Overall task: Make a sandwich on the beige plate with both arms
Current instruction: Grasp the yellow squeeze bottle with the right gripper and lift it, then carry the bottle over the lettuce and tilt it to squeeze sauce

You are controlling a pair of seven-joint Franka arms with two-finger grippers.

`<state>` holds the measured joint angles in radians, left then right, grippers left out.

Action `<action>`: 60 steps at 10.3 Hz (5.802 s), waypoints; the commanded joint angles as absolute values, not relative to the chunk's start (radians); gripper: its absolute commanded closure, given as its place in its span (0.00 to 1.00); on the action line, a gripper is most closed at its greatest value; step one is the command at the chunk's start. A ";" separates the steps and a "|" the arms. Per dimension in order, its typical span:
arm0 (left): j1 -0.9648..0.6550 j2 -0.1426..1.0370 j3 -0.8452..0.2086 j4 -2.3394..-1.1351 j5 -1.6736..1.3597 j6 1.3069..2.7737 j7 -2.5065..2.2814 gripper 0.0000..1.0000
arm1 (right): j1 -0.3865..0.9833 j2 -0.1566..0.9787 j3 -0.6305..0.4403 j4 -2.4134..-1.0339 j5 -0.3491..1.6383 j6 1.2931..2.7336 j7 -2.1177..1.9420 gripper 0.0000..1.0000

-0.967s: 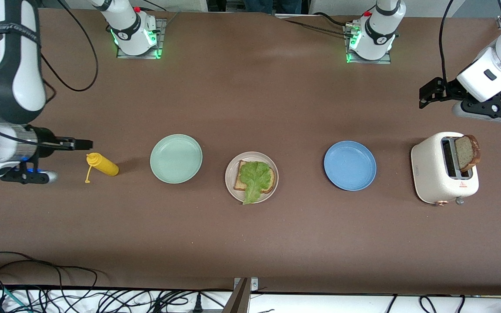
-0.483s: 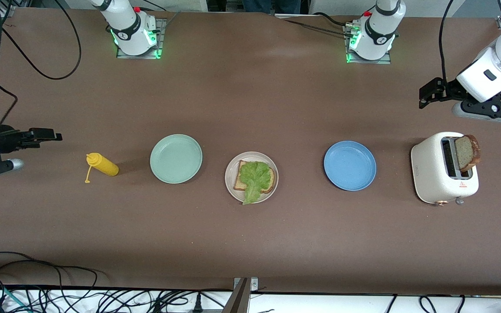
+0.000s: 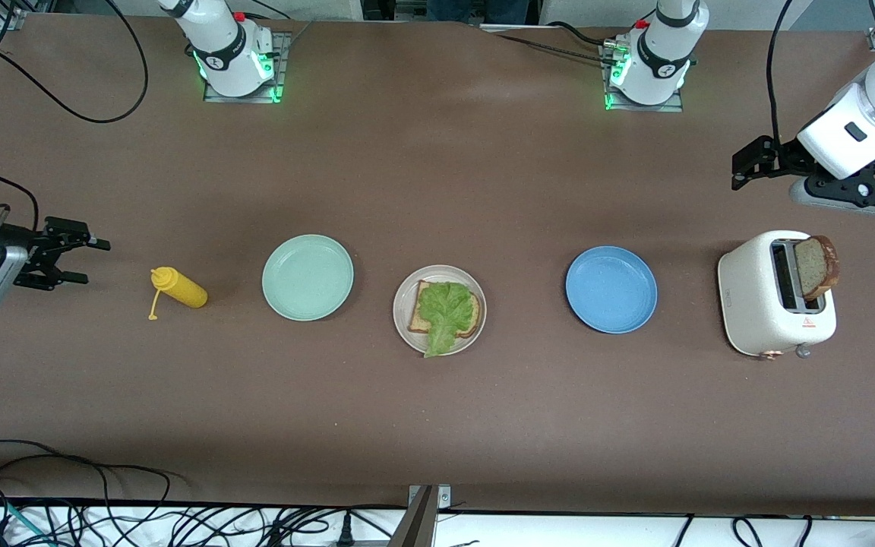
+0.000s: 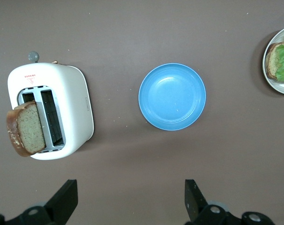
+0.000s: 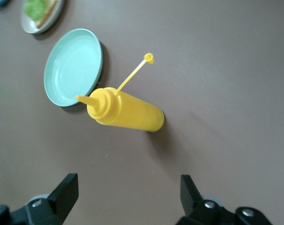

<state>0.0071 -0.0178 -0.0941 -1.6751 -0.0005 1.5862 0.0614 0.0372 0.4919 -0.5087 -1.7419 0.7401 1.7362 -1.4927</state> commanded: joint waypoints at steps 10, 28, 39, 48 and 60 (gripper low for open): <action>0.012 -0.012 -0.094 -1.657 -0.023 1.572 0.083 0.00 | 0.009 0.673 -0.488 -1.818 1.189 1.723 -2.295 0.00; 0.011 -0.012 -0.095 -1.657 -0.023 1.572 0.083 0.00 | 0.377 0.724 -0.434 -1.678 1.335 2.101 -2.045 1.00; 0.011 -0.012 -0.095 -1.655 -0.023 1.572 0.083 0.00 | 0.894 0.819 -0.452 -1.453 0.027 2.532 -0.746 1.00; 0.046 0.000 -0.091 -1.654 -0.014 1.574 0.089 0.00 | 1.058 0.997 -0.472 -1.220 -0.681 2.050 -0.405 1.00; 0.317 0.314 -0.091 -1.669 0.136 1.874 0.273 0.00 | 1.102 1.025 -0.523 -1.189 -0.821 1.930 -0.395 1.00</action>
<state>0.2987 0.2873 -0.0801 -1.6771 0.0755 1.8431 0.2491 1.1135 1.0281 -0.4956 -1.2301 -0.8264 1.9482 -0.3161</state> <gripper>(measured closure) 0.000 0.784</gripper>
